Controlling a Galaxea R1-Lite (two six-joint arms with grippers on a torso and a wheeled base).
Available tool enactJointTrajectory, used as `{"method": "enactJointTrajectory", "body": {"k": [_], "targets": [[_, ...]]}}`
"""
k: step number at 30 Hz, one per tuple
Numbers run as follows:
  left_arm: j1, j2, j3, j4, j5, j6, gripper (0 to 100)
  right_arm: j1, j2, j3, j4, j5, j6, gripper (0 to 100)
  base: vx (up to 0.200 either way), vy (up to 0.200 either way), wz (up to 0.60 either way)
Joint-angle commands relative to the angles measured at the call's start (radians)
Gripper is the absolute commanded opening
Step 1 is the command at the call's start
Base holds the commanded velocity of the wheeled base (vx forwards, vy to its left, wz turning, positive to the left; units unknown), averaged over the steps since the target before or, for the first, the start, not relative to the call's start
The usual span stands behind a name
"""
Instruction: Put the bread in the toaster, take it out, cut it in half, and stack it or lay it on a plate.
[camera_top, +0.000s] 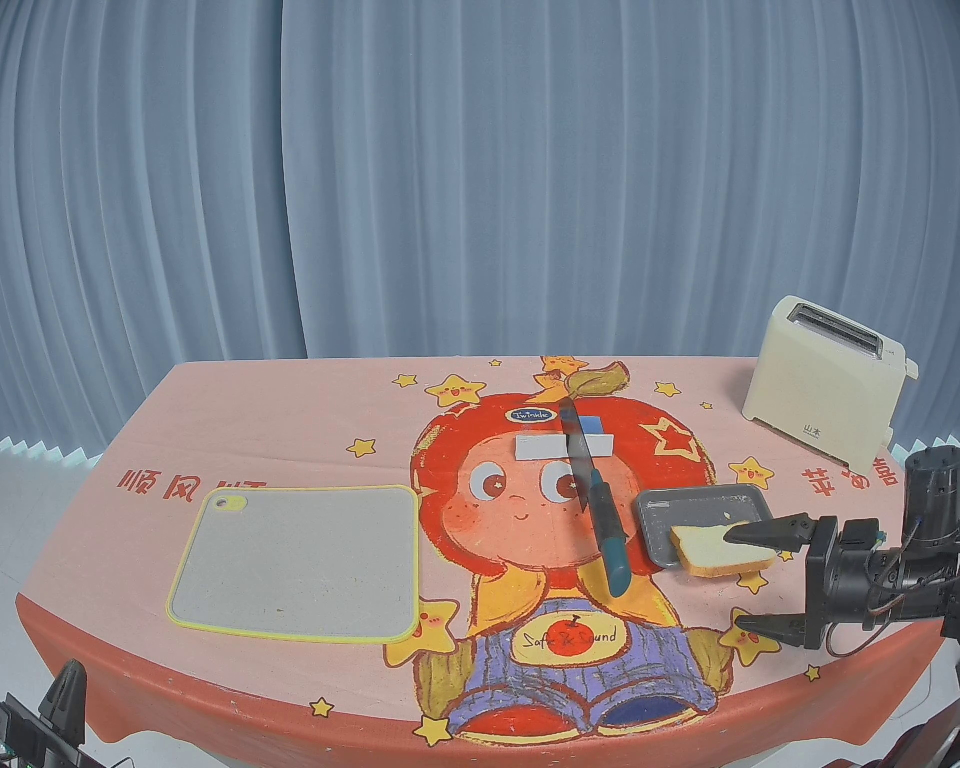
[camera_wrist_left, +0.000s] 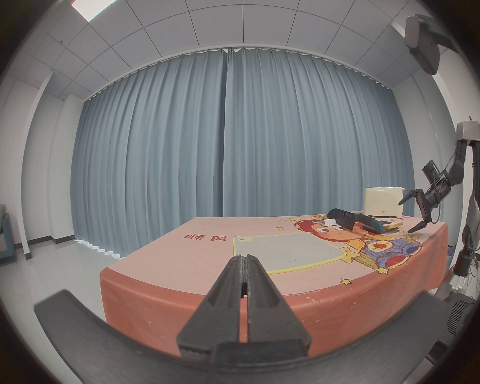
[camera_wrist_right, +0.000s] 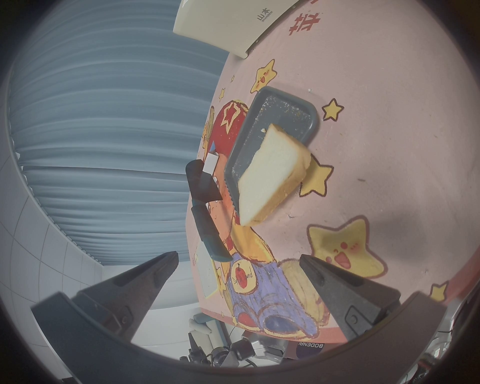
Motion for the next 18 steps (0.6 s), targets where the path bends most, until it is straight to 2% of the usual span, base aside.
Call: {"method": "enactJointTrajectory", "body": {"k": [1, 10, 18], "targets": [[0.000, -0.016, 0.018, 0.000, 0.000, 0.000, 0, -0.011, 0.033, -0.012, -0.002, 0.000, 0.000, 100, 0.000, 0.000, 0.00], [0.000, -0.016, 0.018, 0.000, 0.000, 0.000, 0, -0.014, 0.053, -0.026, -0.002, 0.003, 0.002, 100, 0.000, 0.000, 0.00], [0.000, -0.016, 0.018, 0.000, 0.000, 0.000, 0, -0.072, 0.097, -0.058, -0.002, 0.003, 0.000, 100, 0.000, 0.000, 0.00]]}}
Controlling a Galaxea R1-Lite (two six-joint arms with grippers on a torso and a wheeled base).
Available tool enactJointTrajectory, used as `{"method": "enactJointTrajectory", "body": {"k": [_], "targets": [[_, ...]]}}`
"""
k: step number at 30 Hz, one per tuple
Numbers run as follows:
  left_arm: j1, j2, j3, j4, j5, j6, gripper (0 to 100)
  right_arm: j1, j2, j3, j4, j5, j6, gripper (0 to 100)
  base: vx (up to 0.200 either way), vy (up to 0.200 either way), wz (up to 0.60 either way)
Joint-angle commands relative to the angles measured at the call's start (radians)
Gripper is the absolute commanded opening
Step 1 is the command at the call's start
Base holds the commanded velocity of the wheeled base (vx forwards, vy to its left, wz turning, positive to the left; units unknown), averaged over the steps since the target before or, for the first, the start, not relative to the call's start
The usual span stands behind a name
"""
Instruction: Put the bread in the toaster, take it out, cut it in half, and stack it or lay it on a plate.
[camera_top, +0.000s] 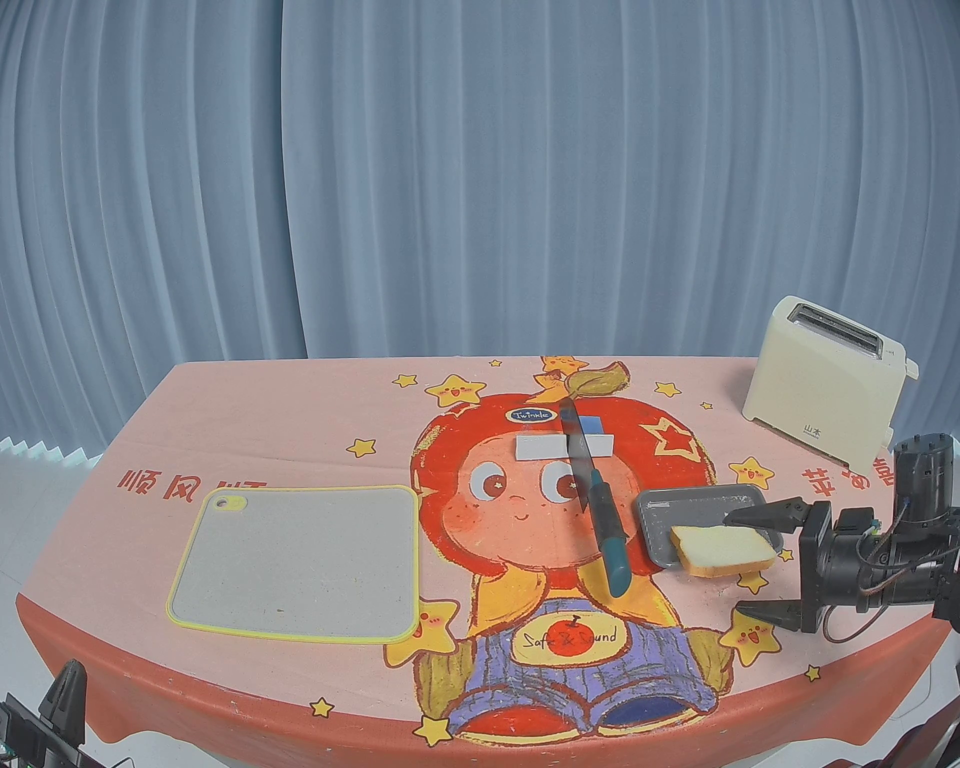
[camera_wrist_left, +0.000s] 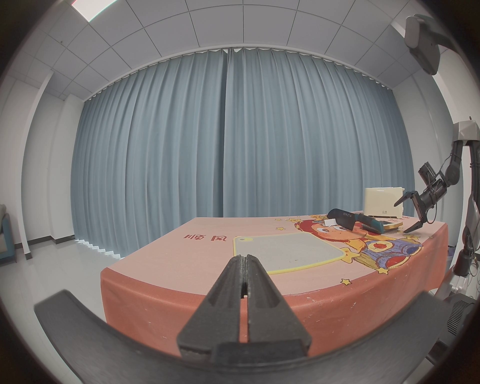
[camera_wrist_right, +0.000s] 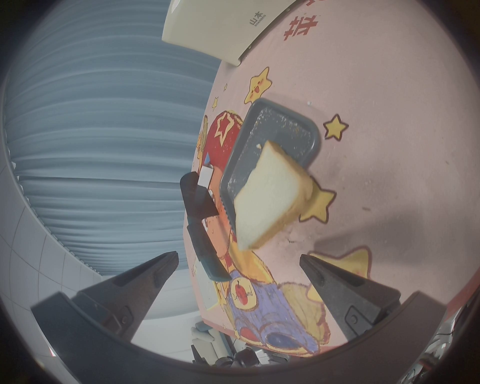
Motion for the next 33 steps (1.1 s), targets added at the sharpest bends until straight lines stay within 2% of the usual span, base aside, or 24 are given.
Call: {"method": "enactJointTrajectory", "body": {"k": [1, 11, 14, 18, 33], "targets": [[0.000, -0.016, 0.018, 0.000, 0.000, 0.000, 0, -0.025, 0.030, -0.014, -0.001, 0.000, -0.001, 100, 0.000, 0.000, 0.00], [0.000, -0.016, 0.018, 0.000, 0.000, 0.000, 0, -0.049, 0.053, -0.033, -0.001, 0.003, 0.000, 100, 0.000, 0.000, 0.00], [0.000, -0.016, 0.018, 0.000, 0.000, 0.000, 0, -0.071, 0.070, -0.050, -0.001, 0.025, 0.000, 100, 0.000, 0.000, 0.00], [0.000, -0.016, 0.018, 0.000, 0.000, 0.000, 0, -0.089, 0.087, -0.062, -0.001, 0.032, 0.000, 100, 0.000, 0.000, 0.00], [0.000, -0.016, 0.018, 0.000, 0.000, 0.000, 0, -0.112, 0.133, -0.097, -0.001, 0.036, -0.001, 100, 0.000, 0.000, 0.00]]}}
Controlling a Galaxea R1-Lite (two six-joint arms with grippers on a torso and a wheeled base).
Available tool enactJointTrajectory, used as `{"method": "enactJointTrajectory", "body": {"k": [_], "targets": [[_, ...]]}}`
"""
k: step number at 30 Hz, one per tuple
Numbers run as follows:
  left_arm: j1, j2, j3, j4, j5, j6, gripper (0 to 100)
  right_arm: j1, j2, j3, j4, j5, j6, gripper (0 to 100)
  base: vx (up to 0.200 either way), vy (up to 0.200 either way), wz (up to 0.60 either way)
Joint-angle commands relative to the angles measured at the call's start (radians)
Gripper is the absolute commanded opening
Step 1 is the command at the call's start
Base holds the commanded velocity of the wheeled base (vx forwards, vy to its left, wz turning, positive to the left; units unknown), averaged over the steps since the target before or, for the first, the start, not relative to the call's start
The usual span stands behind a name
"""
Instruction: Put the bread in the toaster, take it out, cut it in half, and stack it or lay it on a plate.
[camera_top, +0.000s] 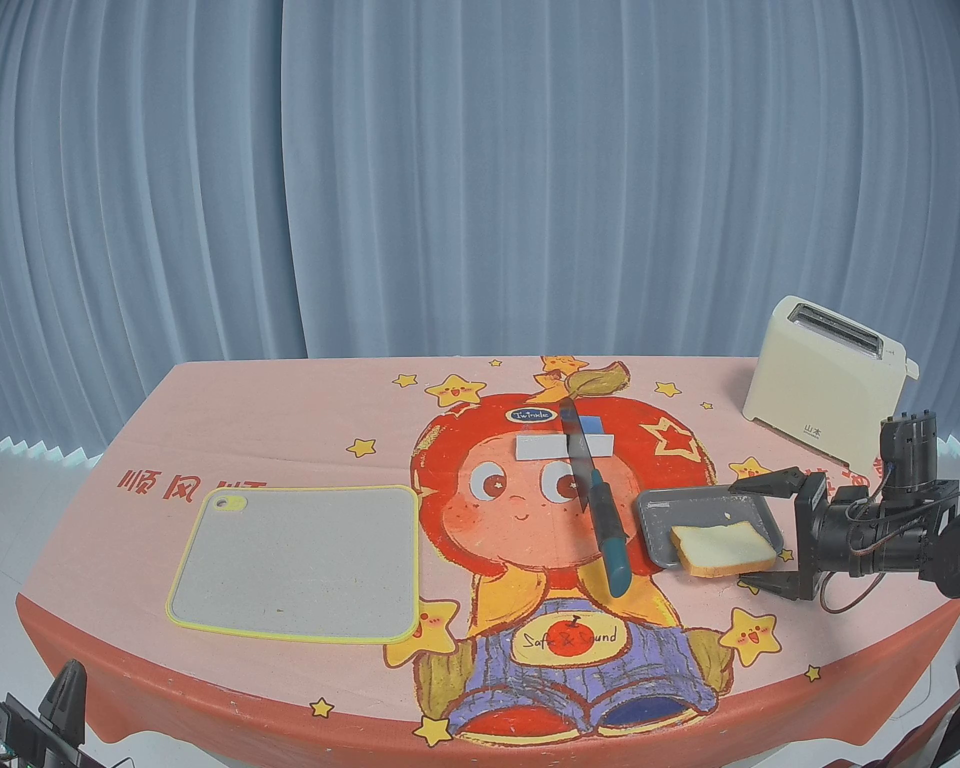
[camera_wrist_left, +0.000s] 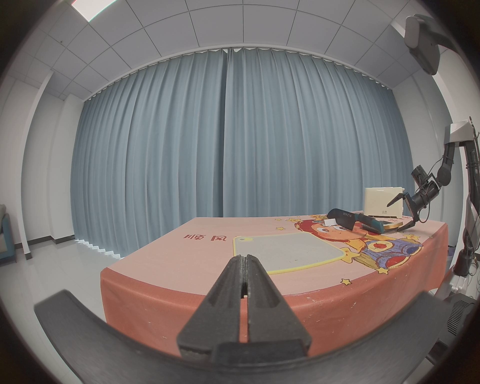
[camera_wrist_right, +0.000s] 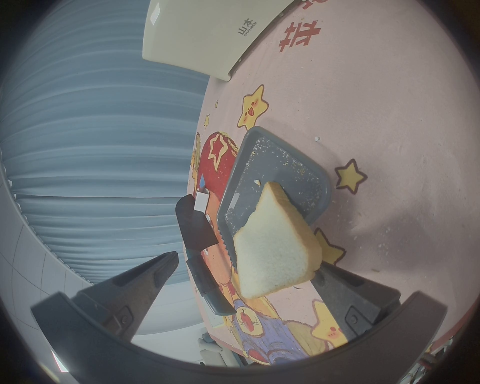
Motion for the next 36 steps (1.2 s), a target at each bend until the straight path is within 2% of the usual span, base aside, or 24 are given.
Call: {"method": "enactJointTrajectory", "body": {"k": [1, 3, 4, 18, 36], "targets": [[0.000, -0.016, 0.018, 0.000, 0.000, 0.000, 0, -0.004, 0.012, 0.000, 0.000, 0.000, 0.000, 100, 0.000, 0.000, 0.00], [0.000, -0.016, 0.018, 0.000, 0.000, 0.000, 0, -0.002, 0.012, 0.003, 0.000, 0.000, 0.002, 100, 0.000, 0.000, 0.00], [0.000, -0.016, 0.018, 0.000, 0.000, 0.000, 0, -0.002, 0.012, 0.006, 0.001, -0.001, 0.002, 0, 0.000, 0.000, 0.00], [0.000, -0.016, 0.018, 0.000, 0.000, 0.000, 0, 0.006, 0.000, 0.048, 0.003, -0.003, -0.002, 0, 0.000, 0.000, 0.00], [0.000, -0.016, 0.018, 0.000, 0.000, 0.000, 0, 0.004, -0.085, 0.018, 0.001, -0.012, -0.011, 0, 0.000, 0.000, 0.00]]}}
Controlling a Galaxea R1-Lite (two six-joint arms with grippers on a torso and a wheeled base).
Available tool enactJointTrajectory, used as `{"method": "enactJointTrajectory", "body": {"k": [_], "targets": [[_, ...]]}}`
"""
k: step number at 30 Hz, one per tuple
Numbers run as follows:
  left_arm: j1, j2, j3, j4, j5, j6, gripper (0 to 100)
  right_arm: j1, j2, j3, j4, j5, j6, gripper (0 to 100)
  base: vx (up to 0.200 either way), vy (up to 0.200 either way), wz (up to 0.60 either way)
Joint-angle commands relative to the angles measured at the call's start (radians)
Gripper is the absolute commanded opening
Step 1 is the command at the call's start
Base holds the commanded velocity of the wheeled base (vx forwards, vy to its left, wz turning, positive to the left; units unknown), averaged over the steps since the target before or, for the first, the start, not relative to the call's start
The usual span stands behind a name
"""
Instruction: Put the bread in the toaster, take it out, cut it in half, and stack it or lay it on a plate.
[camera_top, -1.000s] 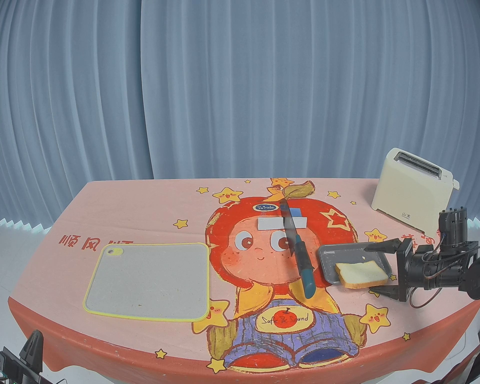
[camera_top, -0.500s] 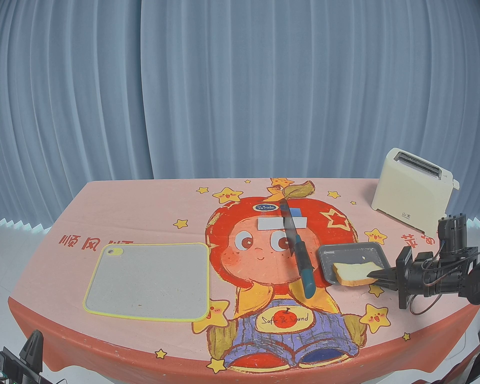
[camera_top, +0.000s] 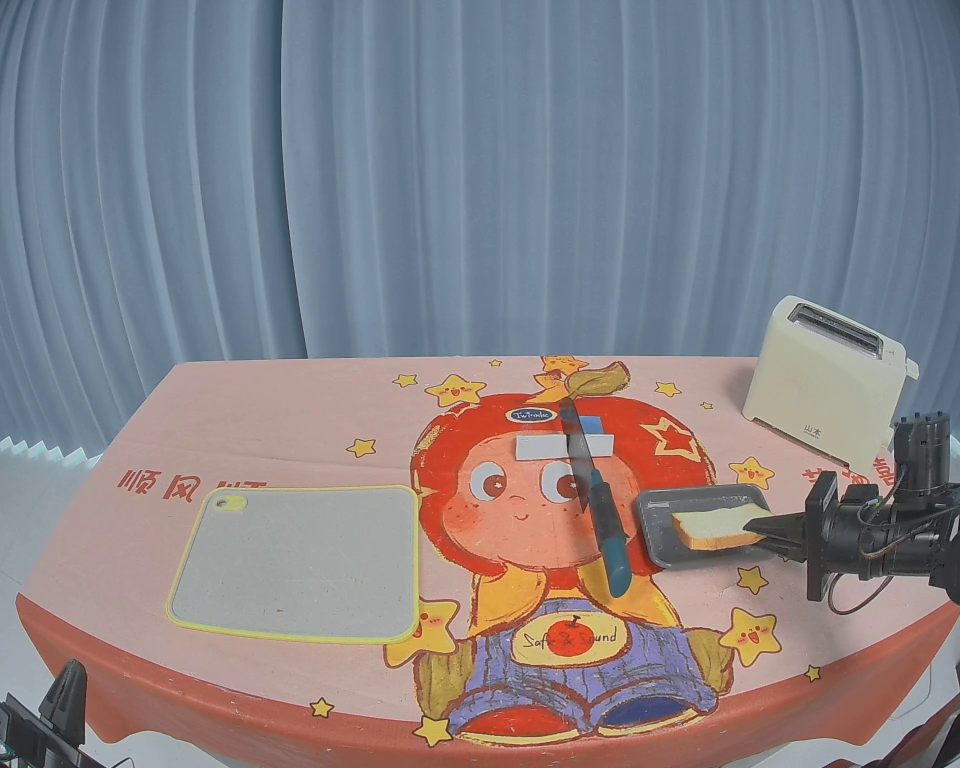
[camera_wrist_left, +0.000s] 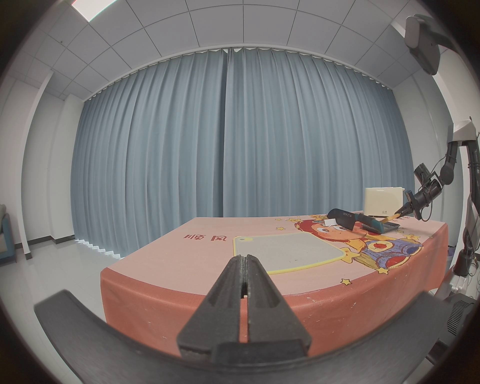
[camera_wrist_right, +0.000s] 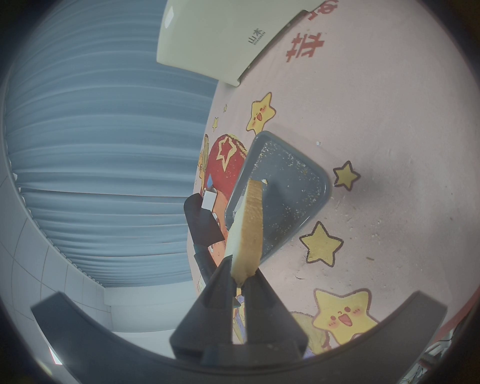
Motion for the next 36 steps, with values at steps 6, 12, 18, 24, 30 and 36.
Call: {"method": "enactJointTrajectory", "body": {"k": [6, 12, 18, 24, 30, 36], "targets": [[0.000, -0.016, 0.018, 0.000, 0.000, 0.000, 0, 0.003, -0.076, -0.011, 0.002, -0.006, -0.045, 0, 0.000, 0.000, 0.00], [0.000, -0.016, 0.018, 0.000, 0.000, 0.000, 0, 0.005, -0.114, -0.011, 0.002, -0.008, -0.126, 0, 0.000, 0.000, 0.00], [0.000, -0.016, 0.018, 0.000, 0.000, 0.000, 0, 0.005, -0.125, 0.001, 0.001, -0.011, -0.233, 0, 0.000, 0.000, 0.00], [0.000, -0.016, 0.018, 0.000, 0.000, 0.000, 0, 0.011, -0.154, 0.013, 0.002, -0.054, -0.382, 0, 0.000, 0.000, 0.00], [0.000, -0.016, 0.018, 0.000, 0.000, 0.000, 0, 0.017, -0.194, 0.045, 0.001, -0.055, -0.552, 0, 0.000, 0.000, 0.00], [0.000, -0.016, 0.018, 0.000, 0.000, 0.000, 0, 0.009, -0.240, 0.059, 0.001, -0.054, -0.707, 0, 0.000, 0.000, 0.00]]}}
